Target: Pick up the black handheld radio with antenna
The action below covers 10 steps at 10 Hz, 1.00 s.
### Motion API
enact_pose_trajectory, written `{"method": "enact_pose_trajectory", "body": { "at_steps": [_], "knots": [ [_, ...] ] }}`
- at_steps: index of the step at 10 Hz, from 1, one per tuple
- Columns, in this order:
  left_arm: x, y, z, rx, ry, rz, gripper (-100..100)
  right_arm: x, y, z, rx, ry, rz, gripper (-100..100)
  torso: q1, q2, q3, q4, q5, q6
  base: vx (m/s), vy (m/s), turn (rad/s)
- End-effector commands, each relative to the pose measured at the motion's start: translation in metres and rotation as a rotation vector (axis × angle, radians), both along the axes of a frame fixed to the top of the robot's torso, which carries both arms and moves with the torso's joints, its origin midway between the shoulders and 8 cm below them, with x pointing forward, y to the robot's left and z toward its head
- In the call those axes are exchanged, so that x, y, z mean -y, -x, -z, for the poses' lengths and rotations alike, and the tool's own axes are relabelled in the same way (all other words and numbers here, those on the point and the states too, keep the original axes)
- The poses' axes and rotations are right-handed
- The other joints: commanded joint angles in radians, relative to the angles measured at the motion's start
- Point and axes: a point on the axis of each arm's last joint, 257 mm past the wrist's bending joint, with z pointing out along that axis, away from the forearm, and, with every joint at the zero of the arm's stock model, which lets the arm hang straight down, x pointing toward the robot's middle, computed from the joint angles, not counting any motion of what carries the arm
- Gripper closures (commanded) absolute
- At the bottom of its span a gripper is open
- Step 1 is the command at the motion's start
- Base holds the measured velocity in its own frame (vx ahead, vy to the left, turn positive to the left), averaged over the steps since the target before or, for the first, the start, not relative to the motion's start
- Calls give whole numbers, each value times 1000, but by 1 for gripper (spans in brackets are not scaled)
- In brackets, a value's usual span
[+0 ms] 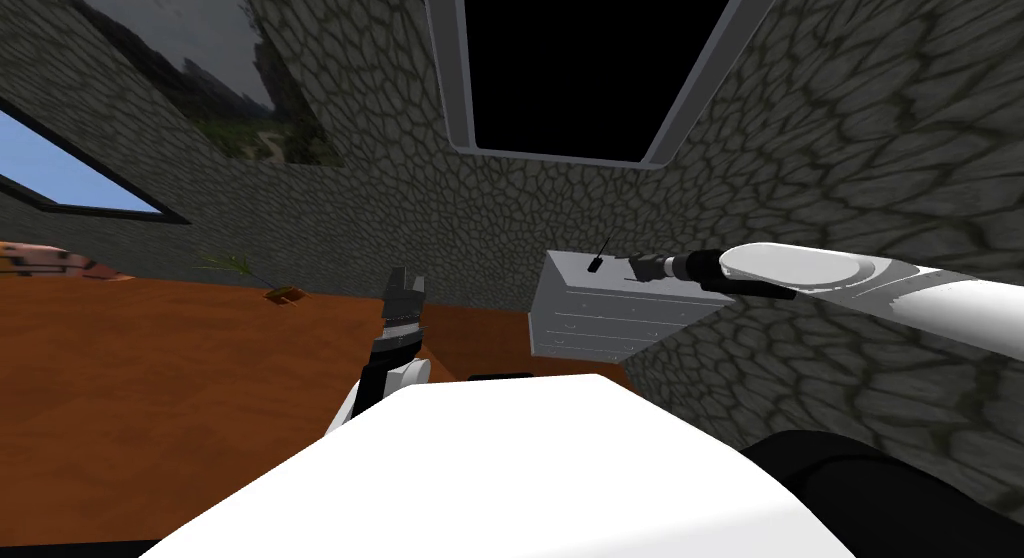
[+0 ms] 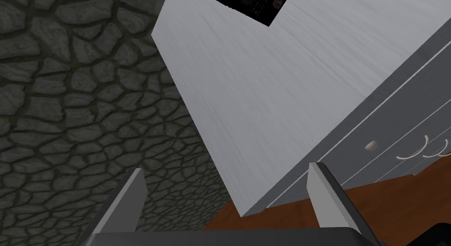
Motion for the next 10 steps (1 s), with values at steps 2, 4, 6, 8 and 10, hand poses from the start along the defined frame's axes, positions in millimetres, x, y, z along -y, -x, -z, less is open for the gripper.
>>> {"method": "enact_pose_trajectory", "body": {
  "at_steps": [2,4,6,8,10],
  "knots": [
    [0,0,0,0,0,0,0,1,-2,4,-75,164,-68,-100,0,0,0,0,0,0,59,-99,95],
    [0,0,0,0,0,0,0,3,-4,7,-130,270,-112,-100,-1,-4,-2,-1,0,0,89,-108,93],
    [0,0,0,0,0,0,0,5,-5,11,-183,364,-152,-100,0,-4,-2,-1,0,0,82,-97,94],
    [0,0,0,0,0,0,0,7,-6,16,-233,444,-188,-100,-1,-5,-3,-1,-1,0,93,-118,83],
    [0,0,0,0,0,0,0,9,-8,20,-277,512,-219,-100,-2,-4,-2,-1,-1,0,81,-117,94]
  ]
}}
